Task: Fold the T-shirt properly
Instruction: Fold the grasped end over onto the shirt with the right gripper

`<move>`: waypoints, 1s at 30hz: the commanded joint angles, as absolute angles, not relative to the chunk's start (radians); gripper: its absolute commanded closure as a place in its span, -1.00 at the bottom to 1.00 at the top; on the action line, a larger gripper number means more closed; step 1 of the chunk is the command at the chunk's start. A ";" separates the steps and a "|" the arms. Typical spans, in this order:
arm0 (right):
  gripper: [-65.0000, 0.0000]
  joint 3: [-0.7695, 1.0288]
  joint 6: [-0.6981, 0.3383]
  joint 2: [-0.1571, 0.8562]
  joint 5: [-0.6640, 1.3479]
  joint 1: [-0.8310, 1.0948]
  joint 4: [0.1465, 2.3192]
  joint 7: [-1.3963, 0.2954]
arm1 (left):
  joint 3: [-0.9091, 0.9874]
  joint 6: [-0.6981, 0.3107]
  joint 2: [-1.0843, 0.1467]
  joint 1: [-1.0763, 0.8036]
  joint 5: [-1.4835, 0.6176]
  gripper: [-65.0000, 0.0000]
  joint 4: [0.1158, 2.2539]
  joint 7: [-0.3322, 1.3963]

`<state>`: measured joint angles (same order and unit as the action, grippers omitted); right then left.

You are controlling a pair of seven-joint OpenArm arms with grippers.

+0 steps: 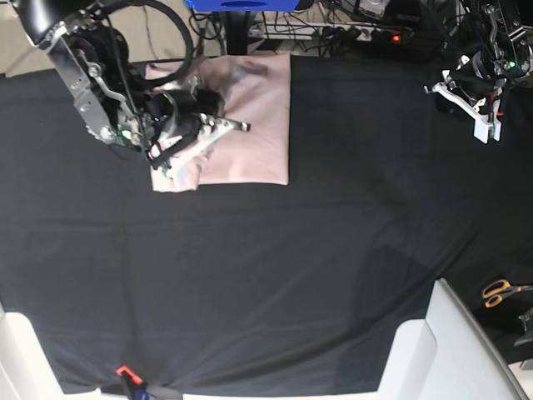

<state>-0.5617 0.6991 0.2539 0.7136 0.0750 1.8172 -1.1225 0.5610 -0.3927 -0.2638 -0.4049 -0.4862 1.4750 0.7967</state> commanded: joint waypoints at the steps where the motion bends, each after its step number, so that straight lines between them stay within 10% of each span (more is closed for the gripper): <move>1: 0.99 -0.582 0.698 0.252 0.707 0.051 1.831 -1.127 | 0.565 -0.394 -0.278 -0.409 -0.495 1.00 1.489 0.785; 9: 0.92 -0.659 0.698 0.194 0.668 0.018 1.751 -1.119 | 0.565 -0.394 -0.278 -0.409 -0.495 1.00 1.489 0.785; 20: -0.16 -0.736 0.654 0.180 0.668 -0.042 1.747 -1.121 | 0.565 -0.394 -0.278 -0.409 -0.495 1.00 1.489 0.785; 30: -0.19 -0.929 0.642 0.157 0.674 -0.133 1.751 -1.130 | 0.565 -0.394 -0.278 -0.409 -0.495 1.00 1.489 0.785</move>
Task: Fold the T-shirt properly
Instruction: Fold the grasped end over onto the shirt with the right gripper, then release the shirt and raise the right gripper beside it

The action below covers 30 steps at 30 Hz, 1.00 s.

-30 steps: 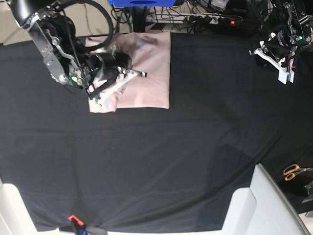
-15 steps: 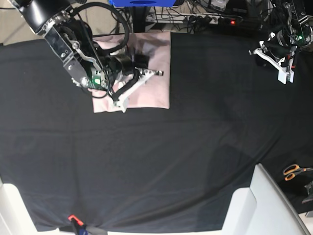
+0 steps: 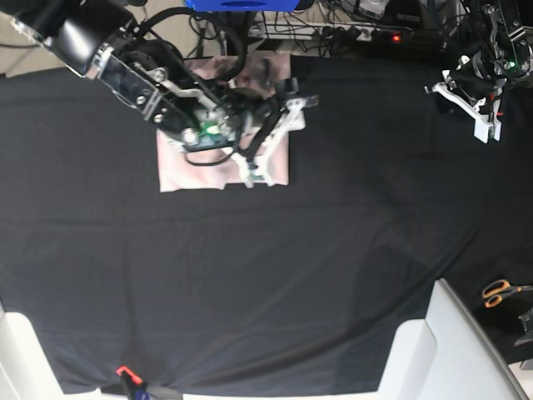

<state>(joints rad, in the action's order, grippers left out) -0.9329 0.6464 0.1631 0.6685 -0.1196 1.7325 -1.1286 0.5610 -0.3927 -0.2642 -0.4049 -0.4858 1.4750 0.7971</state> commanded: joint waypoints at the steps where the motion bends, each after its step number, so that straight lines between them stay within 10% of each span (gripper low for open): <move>1: -0.19 -0.951 0.642 0.157 0.674 -0.140 1.753 -1.130 | 0.565 -0.394 -0.278 -0.409 -0.495 1.00 1.489 0.785; 12: -0.13 -0.796 0.690 0.259 0.671 -0.091 1.979 -1.159 | 0.565 -0.394 -0.278 -0.409 -0.495 1.00 1.489 0.785; 17: 0.99 -0.665 0.634 0.309 0.673 0.002 1.966 -1.056 | 0.565 -0.394 -0.278 -0.409 -0.495 1.00 1.489 0.786; 30: 0.98 -0.524 0.613 0.372 0.670 0.209 1.919 -0.943 | 0.565 -0.394 -0.277 -0.407 -0.495 1.00 1.489 0.785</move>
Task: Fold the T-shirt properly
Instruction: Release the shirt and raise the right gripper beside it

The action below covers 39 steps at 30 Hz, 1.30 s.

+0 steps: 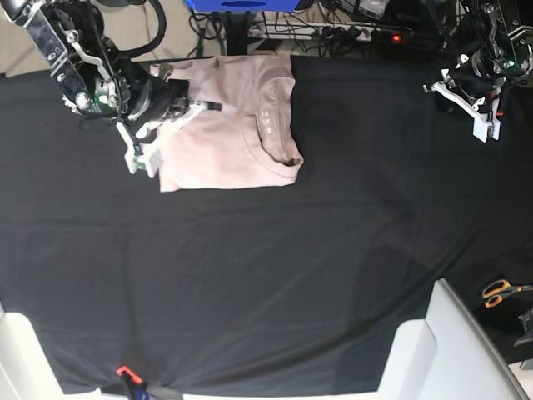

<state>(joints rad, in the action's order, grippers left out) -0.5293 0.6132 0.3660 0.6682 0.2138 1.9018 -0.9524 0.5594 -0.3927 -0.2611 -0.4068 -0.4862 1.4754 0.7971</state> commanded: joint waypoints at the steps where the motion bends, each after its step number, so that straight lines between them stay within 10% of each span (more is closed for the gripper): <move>1: 0.98 -0.529 0.613 0.372 0.670 0.209 1.908 -0.934 | 0.565 -0.394 -0.277 -0.406 -0.495 1.00 1.489 0.785; 39: 0.99 -0.521 0.573 0.343 0.668 0.329 1.885 -0.908 | 0.443 -0.390 -0.298 -0.364 -0.493 1.00 1.488 0.786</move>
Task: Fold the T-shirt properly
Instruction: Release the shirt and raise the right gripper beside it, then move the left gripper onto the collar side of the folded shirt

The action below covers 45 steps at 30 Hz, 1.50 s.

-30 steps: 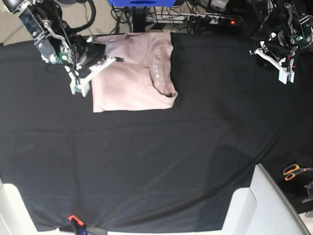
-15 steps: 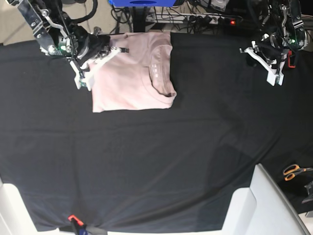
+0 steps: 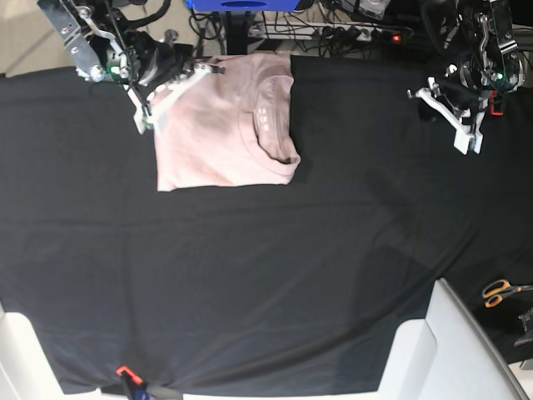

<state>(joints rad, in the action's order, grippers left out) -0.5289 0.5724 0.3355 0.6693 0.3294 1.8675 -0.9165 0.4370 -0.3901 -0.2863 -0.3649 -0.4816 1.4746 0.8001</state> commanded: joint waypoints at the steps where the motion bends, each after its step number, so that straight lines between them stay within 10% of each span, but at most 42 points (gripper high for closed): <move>1: 0.99 -0.519 0.575 0.344 0.668 0.329 1.905 -0.909 | 0.437 -0.390 -0.298 -0.364 -0.498 1.00 1.489 0.788; 12: 0.99 -0.340 0.615 0.371 0.668 0.334 1.910 -0.909 | 0.321 -0.453 -0.306 -0.329 -0.842 1.00 1.541 0.929; 18: 1.00 -0.332 0.615 0.378 0.668 0.331 1.910 -0.909 | 0.294 -0.698 -0.289 -0.286 -0.911 -0.33 1.494 0.954; 21: 1.00 -0.332 0.615 0.380 0.667 0.328 1.910 -0.909 | 0.242 -0.698 -0.280 -0.236 -0.911 -0.66 1.392 0.958; 45: 1.00 -0.150 0.615 0.364 0.553 0.318 1.910 -0.911 | -0.137 -0.698 -0.182 -0.102 -0.846 -0.66 1.161 0.894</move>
